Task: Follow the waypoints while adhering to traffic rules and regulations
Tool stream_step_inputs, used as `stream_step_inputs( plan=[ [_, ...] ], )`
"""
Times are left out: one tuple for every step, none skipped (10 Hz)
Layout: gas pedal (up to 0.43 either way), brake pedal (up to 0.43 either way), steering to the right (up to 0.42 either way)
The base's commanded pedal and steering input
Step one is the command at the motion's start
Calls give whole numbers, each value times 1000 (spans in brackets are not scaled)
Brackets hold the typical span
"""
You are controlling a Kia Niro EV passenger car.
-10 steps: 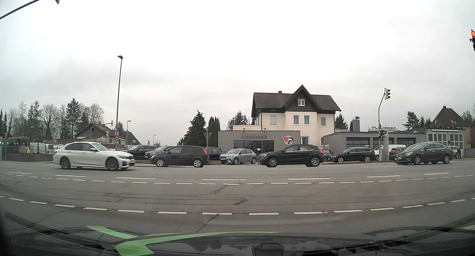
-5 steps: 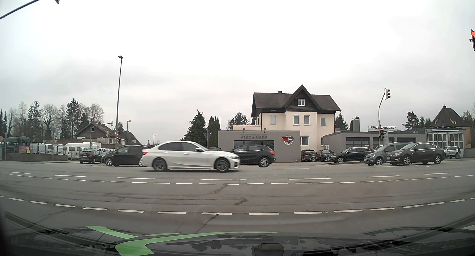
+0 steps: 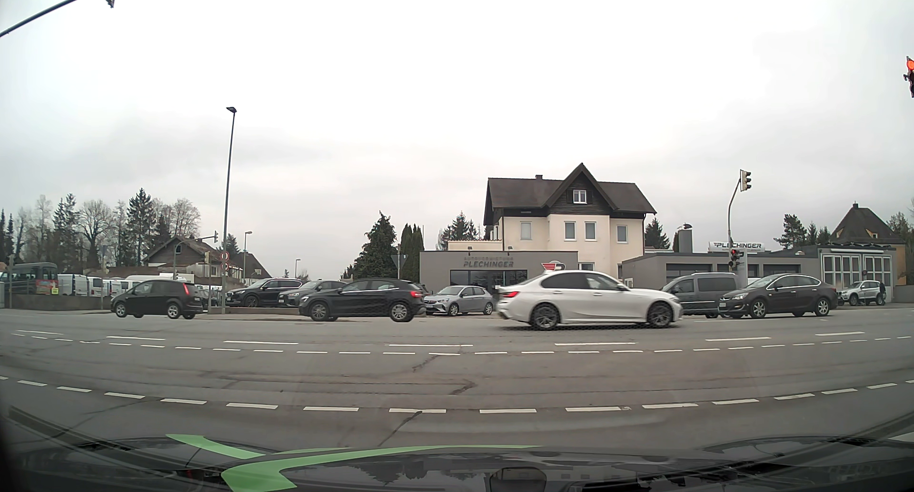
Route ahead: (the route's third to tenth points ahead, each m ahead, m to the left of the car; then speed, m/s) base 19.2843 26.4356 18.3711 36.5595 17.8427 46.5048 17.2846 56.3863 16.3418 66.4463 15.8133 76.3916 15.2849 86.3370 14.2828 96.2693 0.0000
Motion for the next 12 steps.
stream_step_inputs(
  plan=[
    [0,341,-3],
    [0,341,-3],
    [0,341,-3],
    [0,341,-3],
    [0,341,-3],
    [0,341,-3],
    [0,341,-3],
    [0,341,-3],
    [0,341,-3],
    [0,341,-3],
    [0,341,-3],
    [0,341,-3]
  ],
)
